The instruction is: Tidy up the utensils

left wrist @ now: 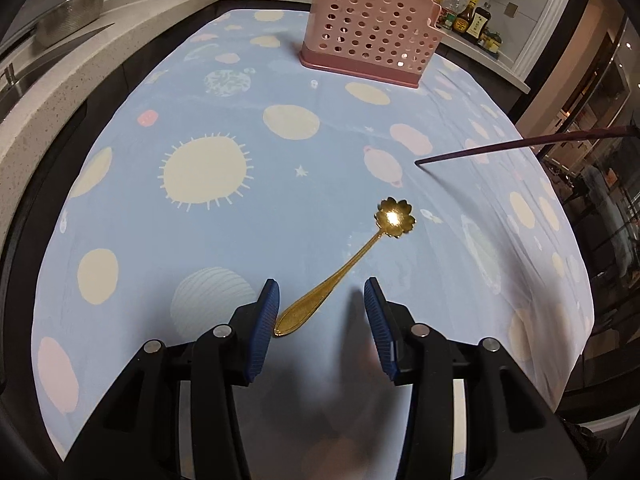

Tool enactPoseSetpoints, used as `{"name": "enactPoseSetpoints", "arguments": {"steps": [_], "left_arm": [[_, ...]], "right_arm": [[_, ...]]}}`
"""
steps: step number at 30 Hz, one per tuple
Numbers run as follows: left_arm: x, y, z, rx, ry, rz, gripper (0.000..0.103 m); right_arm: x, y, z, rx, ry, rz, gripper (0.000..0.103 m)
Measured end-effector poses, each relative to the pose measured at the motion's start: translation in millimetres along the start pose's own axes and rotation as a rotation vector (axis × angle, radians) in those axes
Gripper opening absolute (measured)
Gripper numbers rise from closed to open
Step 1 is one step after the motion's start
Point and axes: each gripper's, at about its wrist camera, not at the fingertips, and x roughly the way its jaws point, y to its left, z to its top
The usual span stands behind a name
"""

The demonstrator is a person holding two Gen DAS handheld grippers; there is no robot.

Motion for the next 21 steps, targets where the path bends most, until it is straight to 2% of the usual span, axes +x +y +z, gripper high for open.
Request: {"name": "enactPoseSetpoints", "arguments": {"steps": [7,14,17,21], "left_arm": [[-4.7,-0.7,-10.7,-0.002,0.005,-0.006,0.04],[-3.5,-0.3,-12.0,-0.025,0.009,-0.031,0.014],[-3.6,-3.6,-13.0,-0.019,0.013,-0.033,0.008],[-5.5,-8.9,-14.9,-0.013,0.023,-0.03,0.006]], "right_arm": [[0.7,3.8,-0.1,-0.006,0.001,0.007,0.007],[0.4,4.7,-0.9,-0.007,0.001,0.011,0.007],[0.4,4.9,-1.2,-0.004,0.001,0.009,0.007],[0.1,3.1,-1.8,-0.001,0.002,0.009,0.007]]}}
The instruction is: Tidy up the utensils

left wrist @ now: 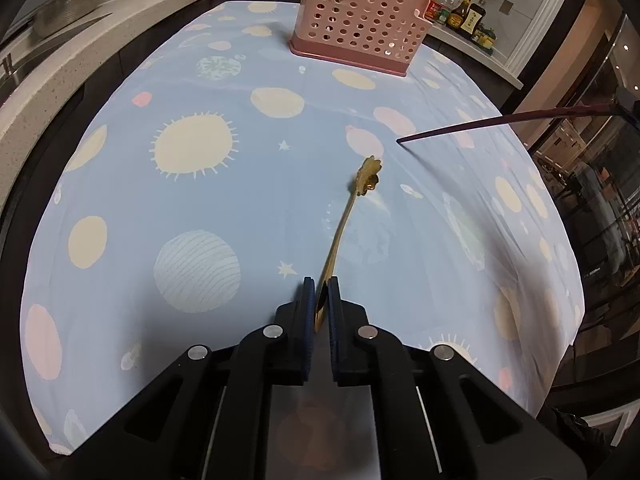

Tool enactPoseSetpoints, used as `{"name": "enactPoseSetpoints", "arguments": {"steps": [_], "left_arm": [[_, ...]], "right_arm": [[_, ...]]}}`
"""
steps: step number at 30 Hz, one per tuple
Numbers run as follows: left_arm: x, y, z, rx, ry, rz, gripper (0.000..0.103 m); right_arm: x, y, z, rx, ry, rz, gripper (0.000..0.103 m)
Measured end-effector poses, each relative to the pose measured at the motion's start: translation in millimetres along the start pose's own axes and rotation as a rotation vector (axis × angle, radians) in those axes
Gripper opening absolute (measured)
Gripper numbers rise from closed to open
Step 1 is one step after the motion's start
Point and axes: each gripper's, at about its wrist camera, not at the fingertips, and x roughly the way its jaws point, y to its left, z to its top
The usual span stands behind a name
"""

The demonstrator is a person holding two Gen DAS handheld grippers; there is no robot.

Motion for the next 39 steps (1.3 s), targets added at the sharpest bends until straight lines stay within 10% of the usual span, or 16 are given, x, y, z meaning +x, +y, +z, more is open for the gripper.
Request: {"name": "enactPoseSetpoints", "arguments": {"steps": [21,27,32,39], "left_arm": [[-75.5,-21.5,69.8,0.044,-0.201,0.013,0.0],[-62.6,-14.4,58.3,0.042,-0.148,0.022,0.002],[-33.1,2.2,25.3,0.034,-0.052,0.052,0.035],[-3.3,20.9,5.5,-0.018,0.006,0.048,0.035]], "right_arm": [[-8.9,-1.2,12.3,0.001,-0.041,0.019,0.007],[-9.8,-2.0,11.2,0.008,-0.037,0.019,0.007],[-5.9,-1.8,9.5,0.012,-0.024,0.024,0.007],[-3.1,1.5,7.2,0.002,-0.014,0.023,0.007]]}}
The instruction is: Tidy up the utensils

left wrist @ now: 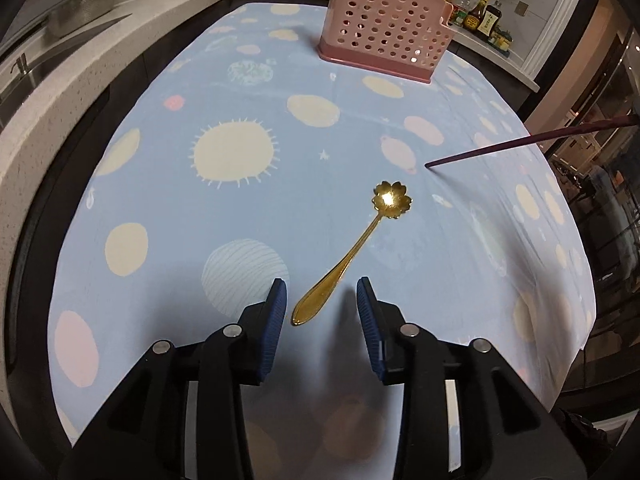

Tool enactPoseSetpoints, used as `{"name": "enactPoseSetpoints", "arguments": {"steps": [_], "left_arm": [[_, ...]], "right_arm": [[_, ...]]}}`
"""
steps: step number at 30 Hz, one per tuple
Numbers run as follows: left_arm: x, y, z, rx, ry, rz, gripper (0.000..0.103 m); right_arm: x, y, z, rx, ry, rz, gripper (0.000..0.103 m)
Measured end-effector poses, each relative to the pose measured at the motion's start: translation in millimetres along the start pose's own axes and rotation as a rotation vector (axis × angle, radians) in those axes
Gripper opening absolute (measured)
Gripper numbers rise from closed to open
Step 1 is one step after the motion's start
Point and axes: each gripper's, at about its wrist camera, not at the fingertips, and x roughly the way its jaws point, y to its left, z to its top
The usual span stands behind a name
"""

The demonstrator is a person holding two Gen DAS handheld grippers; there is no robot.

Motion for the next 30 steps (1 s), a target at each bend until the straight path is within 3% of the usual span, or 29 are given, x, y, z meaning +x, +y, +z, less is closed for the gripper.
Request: {"name": "enactPoseSetpoints", "arguments": {"steps": [9,16,23,30], "left_arm": [[-3.4,-4.0,-6.5,-0.045,0.003,-0.079,0.033],[-1.5,-6.2,-11.8,-0.052,0.028,-0.081,0.011],[-3.9,-12.7,-15.5,-0.038,0.03,-0.073,0.01],[-37.1,-22.7,2.5,0.013,-0.055,-0.046,0.006]], "right_arm": [[0.1,-0.2,-2.6,-0.002,0.0,-0.004,0.007],[0.1,0.3,-3.4,-0.002,0.001,-0.003,0.007],[0.2,1.4,-5.5,-0.004,0.004,-0.002,0.007],[-3.6,1.7,-4.0,-0.005,-0.011,0.004,0.007]]}}
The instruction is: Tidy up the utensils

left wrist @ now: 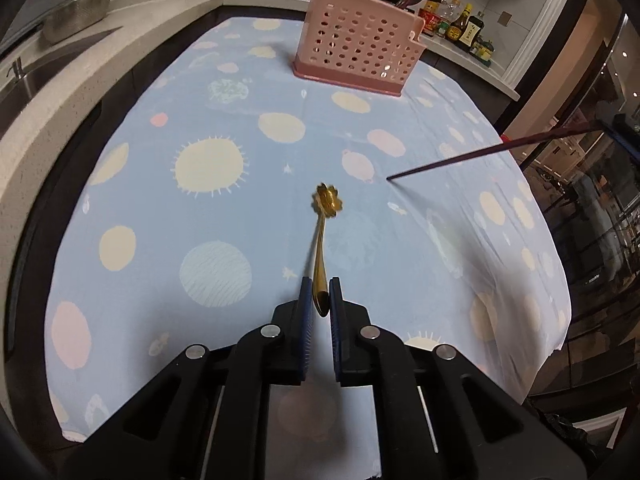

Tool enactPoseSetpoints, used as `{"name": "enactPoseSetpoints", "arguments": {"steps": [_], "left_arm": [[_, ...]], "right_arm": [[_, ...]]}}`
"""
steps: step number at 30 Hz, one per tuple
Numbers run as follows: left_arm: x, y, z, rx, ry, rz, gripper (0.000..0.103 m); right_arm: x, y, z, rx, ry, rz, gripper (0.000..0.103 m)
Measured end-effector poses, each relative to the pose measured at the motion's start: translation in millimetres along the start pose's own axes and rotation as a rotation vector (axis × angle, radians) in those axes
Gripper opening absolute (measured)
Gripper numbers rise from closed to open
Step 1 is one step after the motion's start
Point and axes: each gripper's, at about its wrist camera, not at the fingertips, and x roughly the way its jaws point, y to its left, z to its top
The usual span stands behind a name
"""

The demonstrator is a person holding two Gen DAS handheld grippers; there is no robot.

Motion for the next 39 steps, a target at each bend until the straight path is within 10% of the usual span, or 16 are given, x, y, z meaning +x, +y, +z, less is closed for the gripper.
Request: {"name": "enactPoseSetpoints", "arguments": {"steps": [18,39], "left_arm": [[-32.9,-27.6,70.2,0.147,-0.106,0.017,0.001],[-19.3,-52.3,59.2,0.237,-0.034,-0.027,0.001]], "right_arm": [[0.6,0.0,25.0,-0.01,-0.033,0.031,0.007],[4.4,20.8,66.0,-0.068,-0.144,0.039,0.007]]}}
